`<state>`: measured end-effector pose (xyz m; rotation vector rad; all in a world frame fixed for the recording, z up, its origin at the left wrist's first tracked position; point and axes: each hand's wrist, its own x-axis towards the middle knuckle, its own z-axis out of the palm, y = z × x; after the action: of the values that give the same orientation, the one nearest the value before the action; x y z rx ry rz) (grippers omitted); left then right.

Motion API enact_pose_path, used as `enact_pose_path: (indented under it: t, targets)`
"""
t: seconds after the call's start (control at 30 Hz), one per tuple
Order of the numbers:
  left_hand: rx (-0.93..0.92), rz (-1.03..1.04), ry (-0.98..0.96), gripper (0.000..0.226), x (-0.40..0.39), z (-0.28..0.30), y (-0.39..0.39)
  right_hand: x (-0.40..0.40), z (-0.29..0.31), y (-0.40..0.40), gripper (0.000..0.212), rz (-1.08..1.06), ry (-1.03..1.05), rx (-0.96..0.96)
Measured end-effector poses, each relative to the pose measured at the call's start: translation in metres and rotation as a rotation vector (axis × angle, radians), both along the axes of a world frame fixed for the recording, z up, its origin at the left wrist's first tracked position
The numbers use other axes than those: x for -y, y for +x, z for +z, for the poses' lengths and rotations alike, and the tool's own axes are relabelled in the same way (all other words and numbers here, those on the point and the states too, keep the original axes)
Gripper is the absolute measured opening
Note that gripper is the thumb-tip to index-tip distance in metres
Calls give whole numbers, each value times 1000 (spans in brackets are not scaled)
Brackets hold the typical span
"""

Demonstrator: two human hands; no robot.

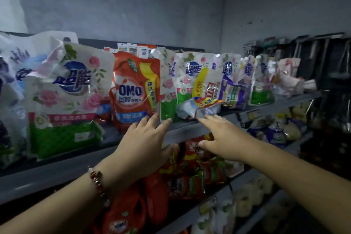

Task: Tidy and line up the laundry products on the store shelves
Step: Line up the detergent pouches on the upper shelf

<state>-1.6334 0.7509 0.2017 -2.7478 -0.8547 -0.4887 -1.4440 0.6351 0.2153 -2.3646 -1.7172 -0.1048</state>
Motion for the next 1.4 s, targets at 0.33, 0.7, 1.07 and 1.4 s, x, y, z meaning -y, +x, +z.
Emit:
enact_pose_path:
  t: [0.33, 0.7, 1.07, 1.4]
  targets:
    - [-25, -2, 39, 76, -8, 4, 124, -7, 5, 130, 75, -66, 86, 34]
    - [61, 172, 131, 75, -34, 3, 216, -59, 4, 247, 64, 45, 121, 73]
    - [165, 152, 278, 45, -65, -15, 204, -103, 15, 279, 26, 203, 251, 103]
    - [420, 105, 113, 53, -61, -13, 190, -109, 42, 284, 20, 358, 290, 119]
